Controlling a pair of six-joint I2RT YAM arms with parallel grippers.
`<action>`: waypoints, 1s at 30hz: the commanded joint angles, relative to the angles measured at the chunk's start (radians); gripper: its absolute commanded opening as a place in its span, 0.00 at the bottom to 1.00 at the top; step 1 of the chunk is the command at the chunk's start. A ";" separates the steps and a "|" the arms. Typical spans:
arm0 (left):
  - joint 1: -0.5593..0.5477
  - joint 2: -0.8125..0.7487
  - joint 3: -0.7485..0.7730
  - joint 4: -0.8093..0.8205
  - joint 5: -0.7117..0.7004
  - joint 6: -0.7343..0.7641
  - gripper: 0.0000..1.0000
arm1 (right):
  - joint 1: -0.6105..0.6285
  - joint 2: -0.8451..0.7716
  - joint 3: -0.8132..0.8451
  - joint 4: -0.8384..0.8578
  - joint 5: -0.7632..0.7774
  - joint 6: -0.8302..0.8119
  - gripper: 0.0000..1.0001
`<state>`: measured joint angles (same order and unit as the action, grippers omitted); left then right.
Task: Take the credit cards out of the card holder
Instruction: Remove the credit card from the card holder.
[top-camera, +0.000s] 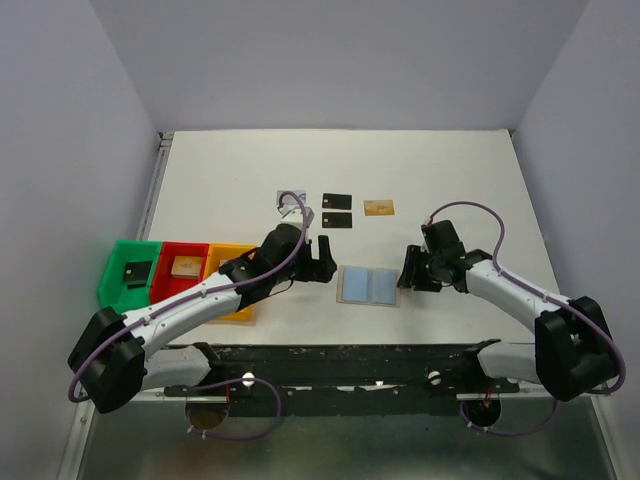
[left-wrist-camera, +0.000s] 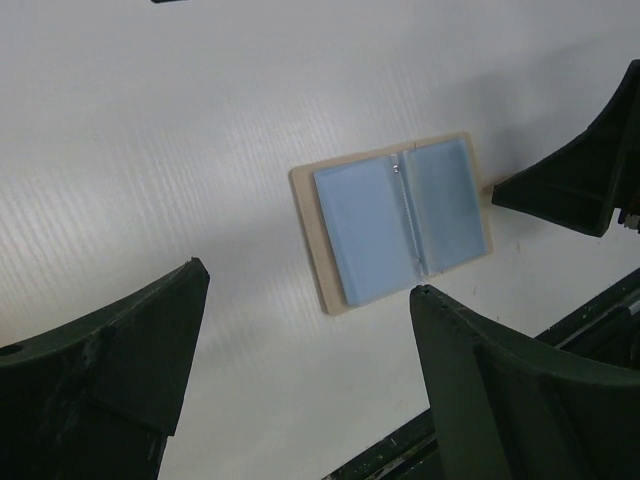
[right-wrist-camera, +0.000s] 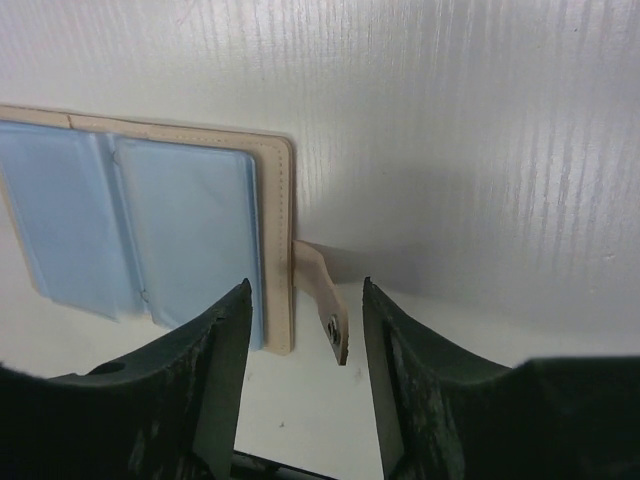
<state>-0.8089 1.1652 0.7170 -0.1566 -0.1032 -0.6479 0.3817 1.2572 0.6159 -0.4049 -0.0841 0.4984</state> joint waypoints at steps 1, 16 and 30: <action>-0.018 0.030 0.035 0.043 0.059 0.005 0.96 | 0.006 0.019 -0.021 0.049 -0.025 0.034 0.52; -0.042 0.240 0.137 0.091 0.292 0.073 0.81 | 0.005 -0.090 -0.041 0.054 -0.158 -0.063 0.00; -0.073 0.455 0.315 0.022 0.362 0.129 0.71 | 0.005 -0.203 -0.036 0.089 -0.341 -0.135 0.00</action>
<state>-0.8684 1.5730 0.9825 -0.0994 0.2146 -0.5491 0.3817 1.0756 0.5774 -0.3443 -0.3443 0.3950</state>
